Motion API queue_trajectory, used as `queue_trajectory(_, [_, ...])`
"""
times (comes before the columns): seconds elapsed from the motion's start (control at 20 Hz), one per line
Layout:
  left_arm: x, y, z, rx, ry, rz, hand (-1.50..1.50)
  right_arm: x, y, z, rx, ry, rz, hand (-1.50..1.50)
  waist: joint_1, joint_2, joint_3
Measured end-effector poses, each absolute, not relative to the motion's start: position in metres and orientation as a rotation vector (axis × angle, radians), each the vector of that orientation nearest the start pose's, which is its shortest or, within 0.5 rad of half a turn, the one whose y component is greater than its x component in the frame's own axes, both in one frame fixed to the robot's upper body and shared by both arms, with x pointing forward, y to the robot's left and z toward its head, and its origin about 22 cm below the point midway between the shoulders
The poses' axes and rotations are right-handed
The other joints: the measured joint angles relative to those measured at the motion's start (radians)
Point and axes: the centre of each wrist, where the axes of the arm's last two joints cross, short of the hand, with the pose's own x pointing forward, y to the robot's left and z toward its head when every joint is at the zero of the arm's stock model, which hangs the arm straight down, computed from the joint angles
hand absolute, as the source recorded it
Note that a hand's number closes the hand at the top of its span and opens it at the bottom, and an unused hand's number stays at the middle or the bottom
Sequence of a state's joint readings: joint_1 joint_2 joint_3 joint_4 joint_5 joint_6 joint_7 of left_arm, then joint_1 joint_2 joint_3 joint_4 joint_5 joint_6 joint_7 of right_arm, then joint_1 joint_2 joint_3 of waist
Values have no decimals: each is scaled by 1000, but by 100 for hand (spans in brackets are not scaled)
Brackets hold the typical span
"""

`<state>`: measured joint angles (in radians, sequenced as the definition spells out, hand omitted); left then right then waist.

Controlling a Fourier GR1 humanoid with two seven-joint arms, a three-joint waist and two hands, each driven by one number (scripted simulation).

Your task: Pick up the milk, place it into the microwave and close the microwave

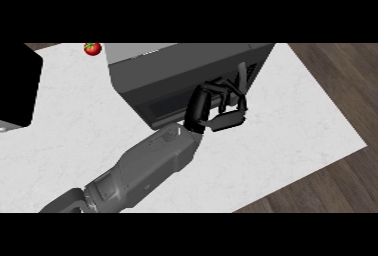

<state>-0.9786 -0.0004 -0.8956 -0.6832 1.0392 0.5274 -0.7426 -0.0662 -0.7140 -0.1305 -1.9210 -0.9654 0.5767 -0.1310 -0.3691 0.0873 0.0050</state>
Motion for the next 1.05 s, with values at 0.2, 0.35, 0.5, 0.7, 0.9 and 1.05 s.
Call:
queue_trajectory(0.2, [352,5,28,-277,-1915,-181,150,234,-338,183,837,-2033,532,-150,5,-3,1])
queue_trajectory(0.35, [352,3,29,-271,-1893,-204,150,233,-338,184,854,-2027,538,-150,13,-5,0])
queue_trajectory(0.5, [351,1,29,-266,-1876,-226,150,232,-341,187,854,-2029,547,-150,22,-8,-2])
queue_trajectory(0.7, [349,-1,29,-272,-1849,-228,150,229,-344,190,842,-2032,546,-150,39,-11,-4])
queue_trajectory(0.9, [346,-1,26,-294,-1821,-216,-150,226,-348,191,832,-2033,534,-150,61,-14,-5])
queue_trajectory(1.05, [345,0,23,-309,-1809,-214,-150,223,-349,193,823,-2028,538,-150,70,-17,-7])
